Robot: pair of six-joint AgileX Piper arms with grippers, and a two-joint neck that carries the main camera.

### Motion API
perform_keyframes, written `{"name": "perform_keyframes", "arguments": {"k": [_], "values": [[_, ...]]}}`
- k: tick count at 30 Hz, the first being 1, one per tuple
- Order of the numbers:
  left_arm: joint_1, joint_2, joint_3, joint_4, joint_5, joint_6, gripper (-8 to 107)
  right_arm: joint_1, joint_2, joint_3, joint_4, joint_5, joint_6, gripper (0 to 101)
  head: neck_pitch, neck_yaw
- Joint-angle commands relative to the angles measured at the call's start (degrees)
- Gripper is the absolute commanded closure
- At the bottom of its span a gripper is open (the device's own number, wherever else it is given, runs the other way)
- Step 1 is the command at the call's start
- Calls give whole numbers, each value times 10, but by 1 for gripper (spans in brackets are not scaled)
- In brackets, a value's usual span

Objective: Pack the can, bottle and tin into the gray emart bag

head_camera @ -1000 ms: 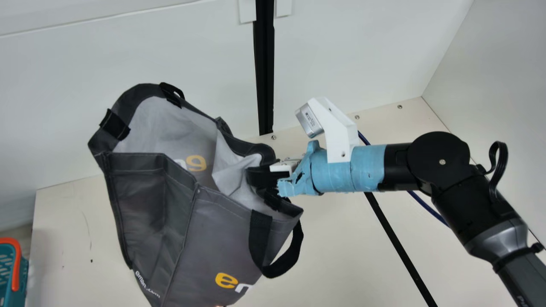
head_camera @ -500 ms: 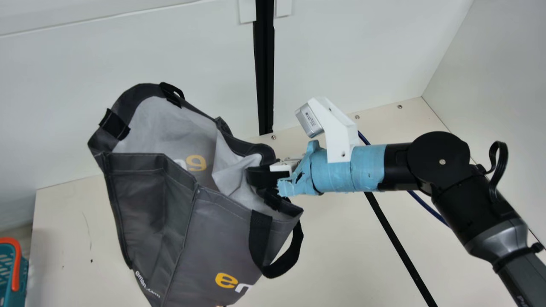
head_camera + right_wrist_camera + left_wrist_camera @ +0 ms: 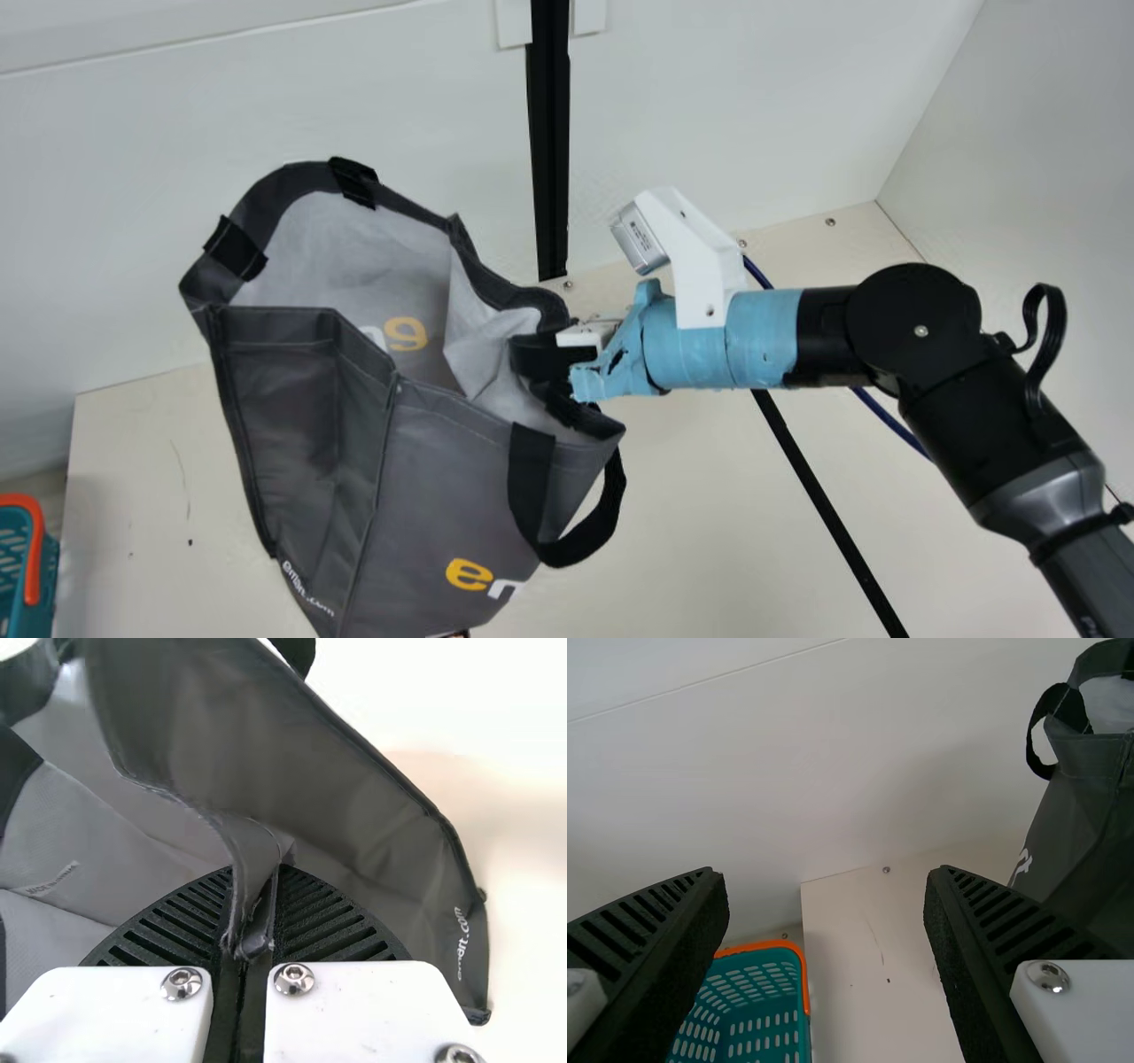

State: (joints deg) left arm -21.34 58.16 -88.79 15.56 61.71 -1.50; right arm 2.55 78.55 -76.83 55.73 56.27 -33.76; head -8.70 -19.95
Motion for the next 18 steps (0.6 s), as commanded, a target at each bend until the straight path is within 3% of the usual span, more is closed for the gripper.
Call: {"name": "perform_keyframes", "arguments": {"k": [1,10,18], "values": [[0,0,0,0,0,0,9,4,1,-9,-16,-11,3,101,-13,0],[0,0,0,0,0,0,9,33,1,-43,-111,-89,35,101,-13,0],[0,0,0,0,0,0,9,49,5,-61,-237,-166,121,101,-13,0]]}}
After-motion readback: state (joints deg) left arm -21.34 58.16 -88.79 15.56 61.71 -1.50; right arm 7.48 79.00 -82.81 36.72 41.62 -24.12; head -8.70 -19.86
